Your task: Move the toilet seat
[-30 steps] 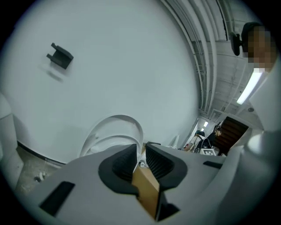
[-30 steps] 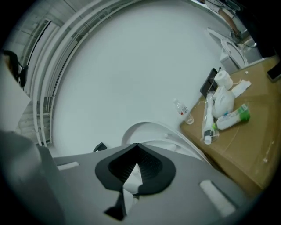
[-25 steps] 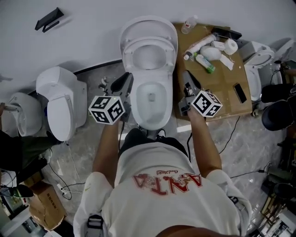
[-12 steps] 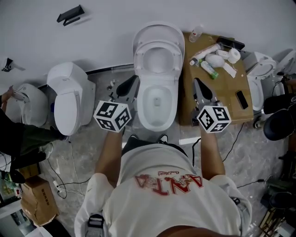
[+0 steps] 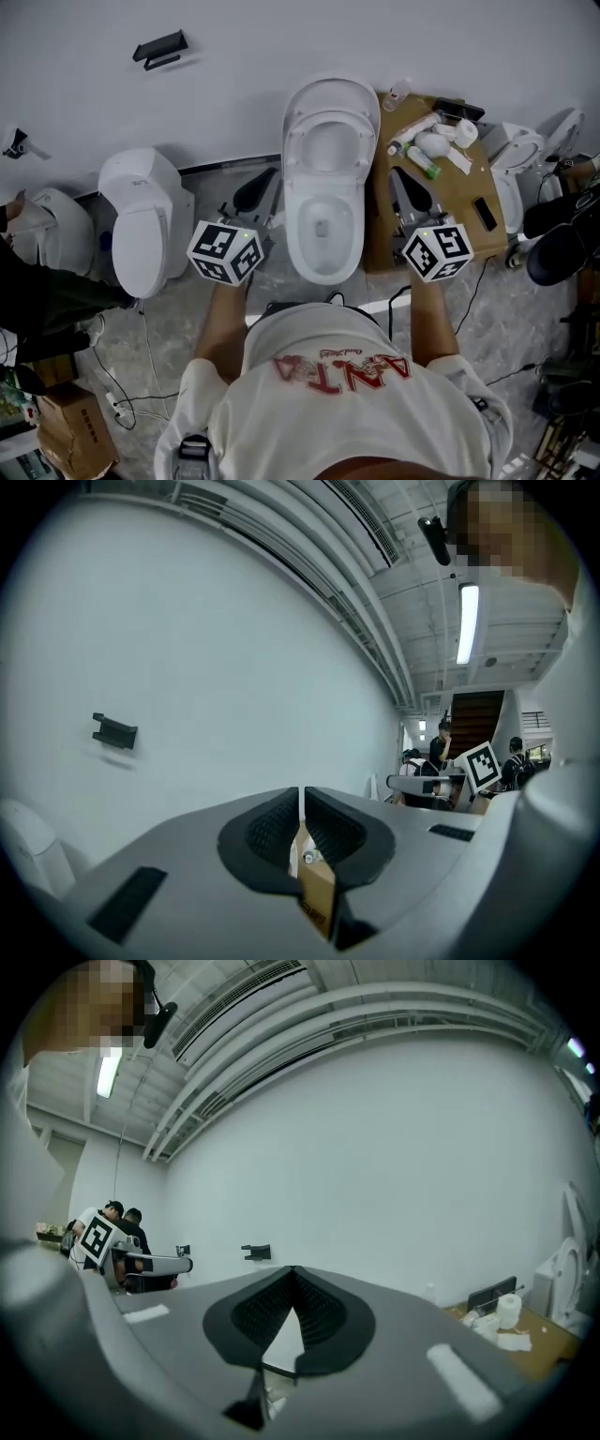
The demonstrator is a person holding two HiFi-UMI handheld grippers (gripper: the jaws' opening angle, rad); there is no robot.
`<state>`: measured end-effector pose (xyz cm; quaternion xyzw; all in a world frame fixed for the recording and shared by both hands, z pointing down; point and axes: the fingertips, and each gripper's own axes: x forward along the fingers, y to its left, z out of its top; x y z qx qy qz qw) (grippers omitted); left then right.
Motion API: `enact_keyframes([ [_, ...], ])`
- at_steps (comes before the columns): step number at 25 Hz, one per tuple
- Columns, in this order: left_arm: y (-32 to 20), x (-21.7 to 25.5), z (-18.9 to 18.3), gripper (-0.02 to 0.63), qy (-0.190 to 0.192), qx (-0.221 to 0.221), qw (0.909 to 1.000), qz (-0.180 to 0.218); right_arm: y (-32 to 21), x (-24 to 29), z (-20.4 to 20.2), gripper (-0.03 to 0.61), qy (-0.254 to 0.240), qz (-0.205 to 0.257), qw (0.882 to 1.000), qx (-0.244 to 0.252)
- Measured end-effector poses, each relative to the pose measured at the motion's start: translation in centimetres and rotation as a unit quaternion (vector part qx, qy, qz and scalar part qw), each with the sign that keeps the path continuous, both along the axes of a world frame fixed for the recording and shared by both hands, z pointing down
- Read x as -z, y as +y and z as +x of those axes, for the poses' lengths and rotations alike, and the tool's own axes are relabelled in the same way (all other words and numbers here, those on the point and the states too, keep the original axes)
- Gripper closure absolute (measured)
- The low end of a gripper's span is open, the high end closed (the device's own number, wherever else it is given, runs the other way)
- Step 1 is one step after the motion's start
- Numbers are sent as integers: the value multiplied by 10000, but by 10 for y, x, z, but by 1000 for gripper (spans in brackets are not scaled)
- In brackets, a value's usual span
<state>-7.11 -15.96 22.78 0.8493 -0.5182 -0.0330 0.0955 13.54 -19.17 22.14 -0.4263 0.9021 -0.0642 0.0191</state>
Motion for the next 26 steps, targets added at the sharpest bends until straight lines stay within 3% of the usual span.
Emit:
enact_keyframes([
  [4,1,0,-15,586,77,-149,9999,14,10,10,-21,577,271,152,9995,-23],
  [19,4,2,-21,586,99,-458,9989,-24,15,3,-28,577,196,-89,9997,-130],
  [26,2,-2,-18,586,139,-455,9988,-66,11,-2,-34,577,220,-181,9996,78],
])
